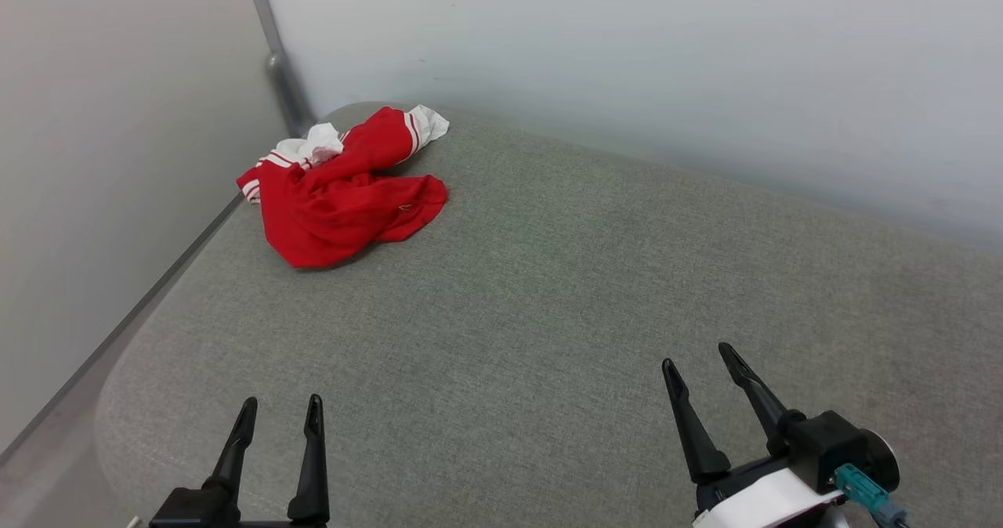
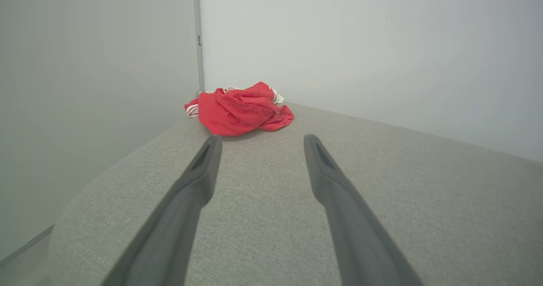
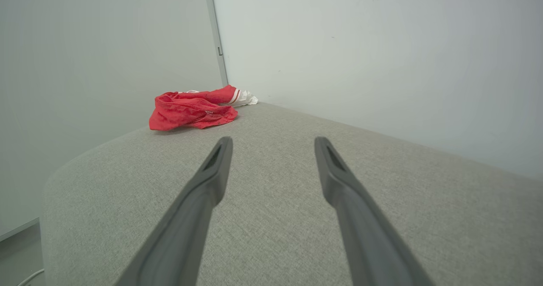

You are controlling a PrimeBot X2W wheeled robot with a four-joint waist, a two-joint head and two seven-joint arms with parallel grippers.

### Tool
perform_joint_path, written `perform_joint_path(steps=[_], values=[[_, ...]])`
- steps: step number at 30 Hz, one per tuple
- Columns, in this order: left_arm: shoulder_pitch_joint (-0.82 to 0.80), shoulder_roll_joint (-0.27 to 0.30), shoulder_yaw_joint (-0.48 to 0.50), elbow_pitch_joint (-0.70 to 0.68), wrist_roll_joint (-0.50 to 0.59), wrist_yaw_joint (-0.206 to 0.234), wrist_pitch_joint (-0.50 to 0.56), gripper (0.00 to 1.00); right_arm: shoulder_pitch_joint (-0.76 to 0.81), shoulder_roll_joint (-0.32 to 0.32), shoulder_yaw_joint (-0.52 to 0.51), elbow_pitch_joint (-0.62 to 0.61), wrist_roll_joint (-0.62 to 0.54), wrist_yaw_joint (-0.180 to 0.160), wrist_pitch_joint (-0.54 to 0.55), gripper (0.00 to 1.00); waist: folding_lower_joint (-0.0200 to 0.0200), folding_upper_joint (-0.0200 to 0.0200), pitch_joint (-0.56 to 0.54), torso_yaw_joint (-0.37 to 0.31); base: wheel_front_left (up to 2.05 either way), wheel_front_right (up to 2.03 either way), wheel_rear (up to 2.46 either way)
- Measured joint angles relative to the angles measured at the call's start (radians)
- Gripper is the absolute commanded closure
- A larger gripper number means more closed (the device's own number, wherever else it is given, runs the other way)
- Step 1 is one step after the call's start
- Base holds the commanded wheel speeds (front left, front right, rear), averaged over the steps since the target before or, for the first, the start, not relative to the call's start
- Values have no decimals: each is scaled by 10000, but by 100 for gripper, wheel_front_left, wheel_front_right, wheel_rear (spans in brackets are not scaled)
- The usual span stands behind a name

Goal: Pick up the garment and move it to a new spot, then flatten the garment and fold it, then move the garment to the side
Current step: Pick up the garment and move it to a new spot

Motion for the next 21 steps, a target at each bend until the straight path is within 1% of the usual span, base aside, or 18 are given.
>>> perform_joint_path(steps=[7,12,15,19,20,21], values=[[-74,0,48,155,-240,-36,0,0,-31,0,-75,-194,-121,0,0,0,0,0,301,-57,0,0,0],[-680,-4,12,217,-464,-90,0,0,-211,2,-424,-357,-422,0,0,0,0,0,875,-128,0,0,0],[-1172,2,94,322,-550,-188,0,0,-422,4,-449,-468,-700,0,0,0,0,0,1328,-228,0,0,0],[-2245,-4,422,742,-665,-389,0,0,-712,6,-497,-715,-1156,0,0,0,0,0,2057,-388,0,0,0],[-2588,33,564,872,-725,-422,0,0,-789,-21,-506,-765,-1237,0,0,0,1,0,2258,-436,0,0,0],[-2961,184,652,1014,-752,-468,0,0,-879,-59,-516,-826,-1329,0,0,0,0,0,2456,-487,0,0,0]])
